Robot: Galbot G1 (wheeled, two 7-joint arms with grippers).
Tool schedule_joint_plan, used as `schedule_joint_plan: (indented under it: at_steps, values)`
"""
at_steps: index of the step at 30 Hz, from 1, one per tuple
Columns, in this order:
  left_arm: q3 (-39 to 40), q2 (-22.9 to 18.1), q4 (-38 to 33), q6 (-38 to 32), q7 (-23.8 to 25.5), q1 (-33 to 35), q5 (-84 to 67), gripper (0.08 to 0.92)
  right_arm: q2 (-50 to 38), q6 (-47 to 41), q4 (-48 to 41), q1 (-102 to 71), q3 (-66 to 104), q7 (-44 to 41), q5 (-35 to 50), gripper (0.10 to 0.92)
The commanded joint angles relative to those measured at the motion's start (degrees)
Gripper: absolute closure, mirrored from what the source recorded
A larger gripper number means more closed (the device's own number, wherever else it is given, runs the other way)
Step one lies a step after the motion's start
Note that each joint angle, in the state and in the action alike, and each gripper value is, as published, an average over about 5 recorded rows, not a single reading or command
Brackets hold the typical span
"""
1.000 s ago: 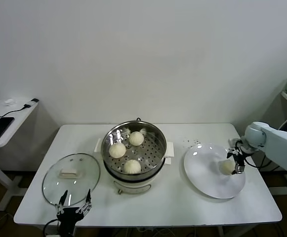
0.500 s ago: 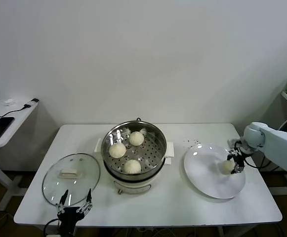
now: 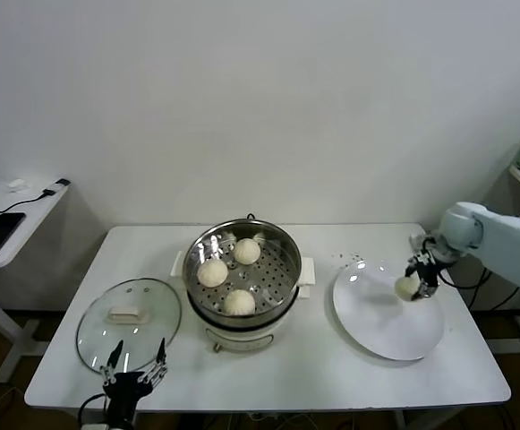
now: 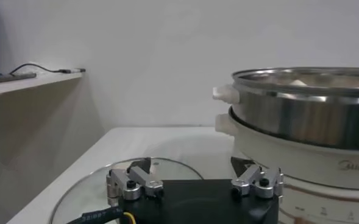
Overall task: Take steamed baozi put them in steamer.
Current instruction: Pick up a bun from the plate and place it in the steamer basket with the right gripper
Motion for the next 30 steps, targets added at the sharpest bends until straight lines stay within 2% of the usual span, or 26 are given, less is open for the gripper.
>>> schedule_joint_plan:
  at_steps: [1,7,12,18,30]
  values:
    - [0.3,0.2,-0.4,0.2,0.1,-0.2,0.0,0.177,7.5,-2.5,13.4,30.8,-21.6,-0.5,23.7,0.389]
    - [0.5,0.4,-1.1,0.6,0.3,-0.5,0.0,0.177,17.3,-6.6,17.4,37.5,-18.5,1.4,36.7,0.389]
    - [0.5,0.5,-1.1,0.7,0.3,-0.7,-0.2,0.177,24.6,-9.6,17.3,34.9,-13.3,4.6,41.5,0.389]
    - [0.5,0.6,-0.7,0.8,0.3,-1.1,-0.2,0.177,29.1,-11.7,15.7,26.1,-11.4,8.2,40.5,0.389]
    - [0.4,1.2,0.3,1.0,0.6,-1.6,-0.4,0.177,29.9,-14.0,11.9,13.8,-11.6,12.1,33.9,0.389]
